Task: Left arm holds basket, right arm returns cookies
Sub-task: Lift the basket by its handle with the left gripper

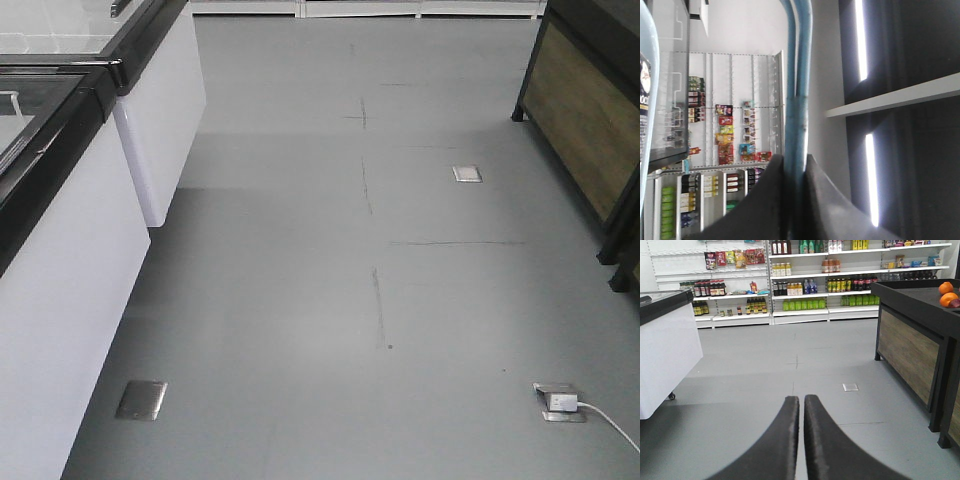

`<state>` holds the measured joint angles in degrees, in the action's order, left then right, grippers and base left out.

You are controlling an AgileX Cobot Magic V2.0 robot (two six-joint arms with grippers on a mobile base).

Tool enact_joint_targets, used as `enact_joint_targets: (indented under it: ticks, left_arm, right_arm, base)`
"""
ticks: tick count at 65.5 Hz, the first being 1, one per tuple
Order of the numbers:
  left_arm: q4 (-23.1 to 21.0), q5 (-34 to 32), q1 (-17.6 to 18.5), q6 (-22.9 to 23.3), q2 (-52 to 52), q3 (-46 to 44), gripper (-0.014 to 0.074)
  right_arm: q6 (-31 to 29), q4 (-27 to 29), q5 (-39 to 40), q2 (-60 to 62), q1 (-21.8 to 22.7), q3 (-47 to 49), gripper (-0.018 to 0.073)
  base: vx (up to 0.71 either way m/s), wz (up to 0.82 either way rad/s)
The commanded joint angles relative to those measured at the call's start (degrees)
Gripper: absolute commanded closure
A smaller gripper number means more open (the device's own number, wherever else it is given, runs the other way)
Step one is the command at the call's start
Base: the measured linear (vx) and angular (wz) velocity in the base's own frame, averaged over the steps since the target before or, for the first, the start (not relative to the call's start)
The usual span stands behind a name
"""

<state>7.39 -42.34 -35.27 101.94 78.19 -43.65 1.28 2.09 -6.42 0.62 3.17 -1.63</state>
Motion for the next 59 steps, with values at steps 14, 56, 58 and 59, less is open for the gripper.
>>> enact_joint_targets:
  ticks: [14, 56, 58, 59]
  left_arm:
    - [6.73, -12.26, 0.43, 7.07, -1.92, -3.08, 0.0602]
    - [16.24, -13.49, 16.75, 15.85, -1.92, -8.68, 0.0602]
    - [17.01, -13.49, 17.79, 16.36, -1.92, -8.68, 0.0602]
    - [17.25, -13.49, 18.56, 16.59, -1.92, -8.68, 0.0602]
  right_arm:
    - [-0.38, -0.06, 4.15, 0.77, 0.21, -1.00, 0.0566]
    - [-0.38, -0.06, 4.15, 0.77, 0.21, -1.00, 0.0566]
    - [-0.38, -0.06, 4.15, 0.77, 0.21, -1.00, 0.0566]
    - [-0.38, -0.06, 4.15, 0.77, 0.21, -1.00, 0.0566]
  base:
    - [0.00, 0.00]
    - [0.00, 0.00]
    - [0.00, 0.00]
    - [0.00, 0.00]
